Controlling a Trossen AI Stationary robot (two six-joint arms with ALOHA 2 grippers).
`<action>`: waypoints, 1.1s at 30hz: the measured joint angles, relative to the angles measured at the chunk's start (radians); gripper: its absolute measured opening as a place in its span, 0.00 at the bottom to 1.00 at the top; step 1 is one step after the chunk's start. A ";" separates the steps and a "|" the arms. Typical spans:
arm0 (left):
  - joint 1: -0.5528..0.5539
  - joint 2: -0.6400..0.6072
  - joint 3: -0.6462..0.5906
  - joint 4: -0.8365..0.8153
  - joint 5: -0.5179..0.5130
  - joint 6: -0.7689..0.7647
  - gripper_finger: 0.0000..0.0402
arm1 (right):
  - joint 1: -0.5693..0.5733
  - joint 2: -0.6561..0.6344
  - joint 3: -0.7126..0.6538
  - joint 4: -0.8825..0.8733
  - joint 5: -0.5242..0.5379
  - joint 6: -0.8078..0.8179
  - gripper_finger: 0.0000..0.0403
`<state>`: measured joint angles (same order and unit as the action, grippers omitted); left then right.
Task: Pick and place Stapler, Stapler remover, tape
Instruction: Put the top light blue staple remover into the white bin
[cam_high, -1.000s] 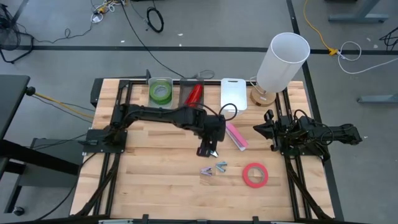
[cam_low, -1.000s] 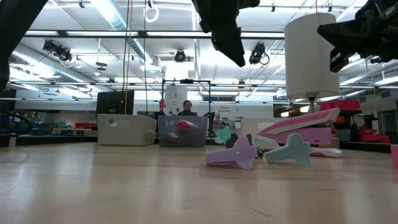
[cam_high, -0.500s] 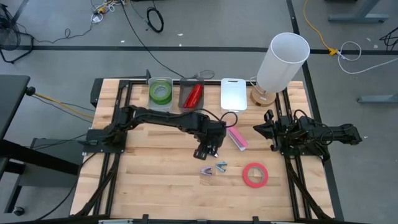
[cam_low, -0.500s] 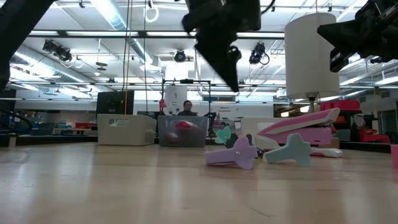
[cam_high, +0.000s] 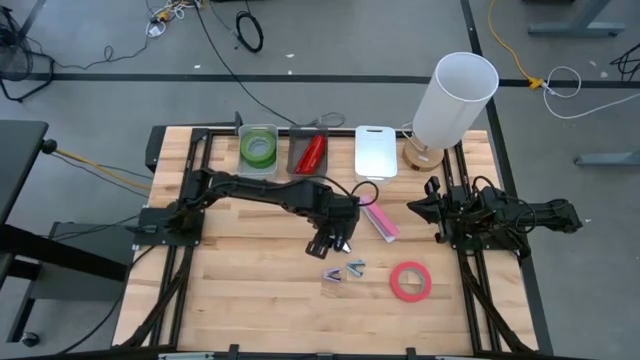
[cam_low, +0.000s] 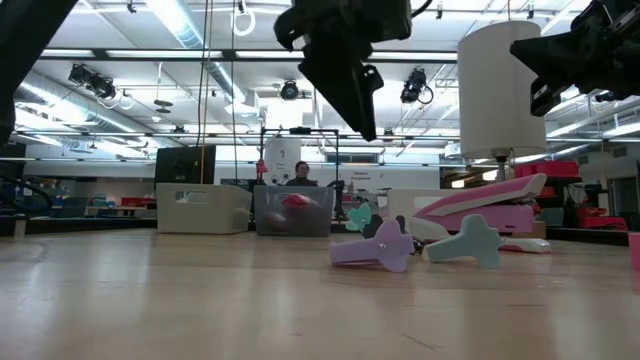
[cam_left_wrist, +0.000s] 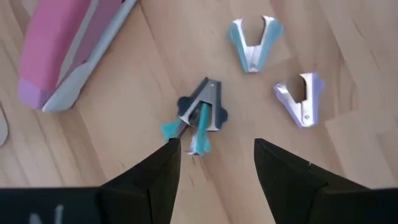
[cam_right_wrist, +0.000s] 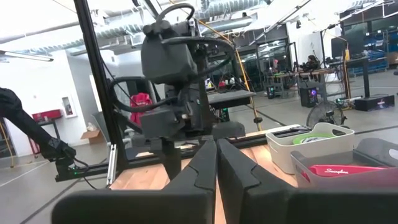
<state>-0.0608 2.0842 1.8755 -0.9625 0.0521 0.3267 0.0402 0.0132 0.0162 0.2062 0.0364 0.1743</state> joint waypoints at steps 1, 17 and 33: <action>0.003 0.000 0.000 0.010 -0.001 0.000 0.51 | 0.000 0.000 0.000 0.000 0.000 0.000 0.04; 0.006 -0.090 -0.216 0.323 0.027 0.026 0.51 | 0.000 0.000 0.000 0.000 0.000 0.000 0.04; 0.026 -0.108 -0.403 0.512 0.112 0.091 0.51 | 0.000 0.000 0.000 0.001 0.000 0.000 0.04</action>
<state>-0.0349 1.9762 1.4727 -0.4503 0.1637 0.4181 0.0402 0.0132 0.0162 0.2073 0.0368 0.1745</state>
